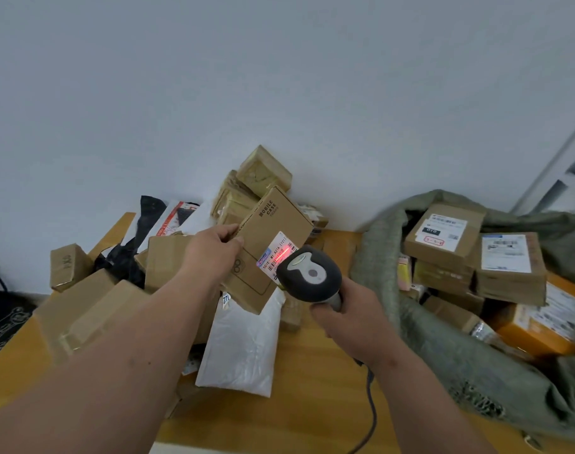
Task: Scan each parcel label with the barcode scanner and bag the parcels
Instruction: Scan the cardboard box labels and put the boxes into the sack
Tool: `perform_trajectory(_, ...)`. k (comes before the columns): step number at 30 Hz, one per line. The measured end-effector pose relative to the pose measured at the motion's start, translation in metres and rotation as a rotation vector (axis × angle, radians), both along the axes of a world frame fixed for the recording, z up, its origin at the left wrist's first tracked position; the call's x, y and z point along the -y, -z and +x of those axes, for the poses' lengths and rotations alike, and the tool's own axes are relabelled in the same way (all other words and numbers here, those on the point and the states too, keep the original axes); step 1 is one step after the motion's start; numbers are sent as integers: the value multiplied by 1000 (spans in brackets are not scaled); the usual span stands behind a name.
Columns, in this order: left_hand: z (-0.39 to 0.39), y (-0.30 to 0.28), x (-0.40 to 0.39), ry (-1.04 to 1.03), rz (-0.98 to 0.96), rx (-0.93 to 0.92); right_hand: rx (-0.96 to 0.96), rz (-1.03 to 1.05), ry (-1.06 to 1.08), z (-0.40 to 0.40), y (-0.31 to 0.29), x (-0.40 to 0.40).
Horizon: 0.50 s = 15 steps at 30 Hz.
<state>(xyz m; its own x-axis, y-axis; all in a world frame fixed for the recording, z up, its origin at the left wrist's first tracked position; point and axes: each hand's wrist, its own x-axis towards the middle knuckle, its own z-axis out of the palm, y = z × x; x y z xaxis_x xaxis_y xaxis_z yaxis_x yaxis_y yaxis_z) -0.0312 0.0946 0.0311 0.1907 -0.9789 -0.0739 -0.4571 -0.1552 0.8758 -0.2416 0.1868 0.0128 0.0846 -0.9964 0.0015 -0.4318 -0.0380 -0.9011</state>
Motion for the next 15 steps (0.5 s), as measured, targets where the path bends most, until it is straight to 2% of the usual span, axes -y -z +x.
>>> perform_trajectory(5,-4,0,7,44,-4,96,-50,-17,27,-3,4,1)
perform_trajectory(15,-6,8,28,161,32,64,-85,37,150,6,10,5)
